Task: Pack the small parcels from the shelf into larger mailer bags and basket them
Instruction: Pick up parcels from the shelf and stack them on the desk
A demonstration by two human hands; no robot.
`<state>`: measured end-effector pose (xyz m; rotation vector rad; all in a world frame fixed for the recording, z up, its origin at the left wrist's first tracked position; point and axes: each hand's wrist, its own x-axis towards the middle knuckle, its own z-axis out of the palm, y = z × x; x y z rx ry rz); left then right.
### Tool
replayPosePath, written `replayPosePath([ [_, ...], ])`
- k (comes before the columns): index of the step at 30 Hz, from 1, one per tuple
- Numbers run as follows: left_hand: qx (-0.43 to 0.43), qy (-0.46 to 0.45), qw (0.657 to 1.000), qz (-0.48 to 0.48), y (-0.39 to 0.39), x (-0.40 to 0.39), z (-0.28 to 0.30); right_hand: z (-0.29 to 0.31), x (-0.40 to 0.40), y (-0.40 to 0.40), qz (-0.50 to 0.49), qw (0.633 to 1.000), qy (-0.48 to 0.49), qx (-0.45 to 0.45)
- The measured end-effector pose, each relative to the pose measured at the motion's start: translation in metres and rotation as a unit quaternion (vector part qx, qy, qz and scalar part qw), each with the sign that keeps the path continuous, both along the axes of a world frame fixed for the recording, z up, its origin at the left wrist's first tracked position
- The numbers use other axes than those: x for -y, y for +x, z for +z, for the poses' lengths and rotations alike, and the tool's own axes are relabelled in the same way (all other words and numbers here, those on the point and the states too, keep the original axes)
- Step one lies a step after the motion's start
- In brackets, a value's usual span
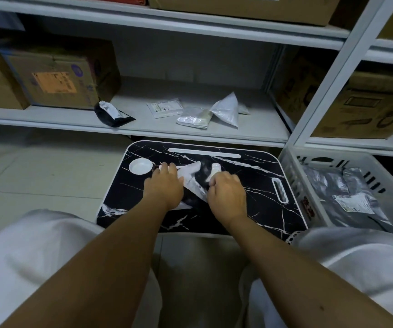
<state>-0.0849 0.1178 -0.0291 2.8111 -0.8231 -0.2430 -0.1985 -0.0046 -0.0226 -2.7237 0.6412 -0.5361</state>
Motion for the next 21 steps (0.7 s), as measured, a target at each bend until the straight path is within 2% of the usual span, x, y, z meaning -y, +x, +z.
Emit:
replayPosePath([
  [2,0.010,-0.007,1.000,-0.021,0.000,0.006,-0.008,0.001,-0.006,0.010,0.036,0.999,-0.005,0.020],
  [5,0.003,-0.001,0.999,-0.038,0.001,0.013,-0.019,-0.018,-0.014,0.022,0.112,0.991,-0.059,-0.050],
  [8,0.003,0.026,0.999,-0.036,0.006,0.013,-0.033,-0.040,-0.012,0.031,0.101,0.984,-0.044,-0.137],
  [11,0.040,0.024,0.998,-0.045,0.010,0.013,-0.046,-0.049,-0.004,0.045,0.092,0.984,-0.024,-0.152],
  [14,0.067,0.040,0.992,-0.104,0.016,0.016,-0.057,-0.054,0.008,0.060,0.096,0.978,-0.009,-0.187],
  [18,0.021,0.084,0.988,-0.130,0.022,0.018,-0.074,-0.064,0.016,0.070,0.117,0.965,-0.039,-0.232],
  [21,0.011,0.082,0.989,-0.121,0.021,0.019,-0.079,-0.067,0.018,0.074,0.117,0.960,-0.054,-0.249],
])
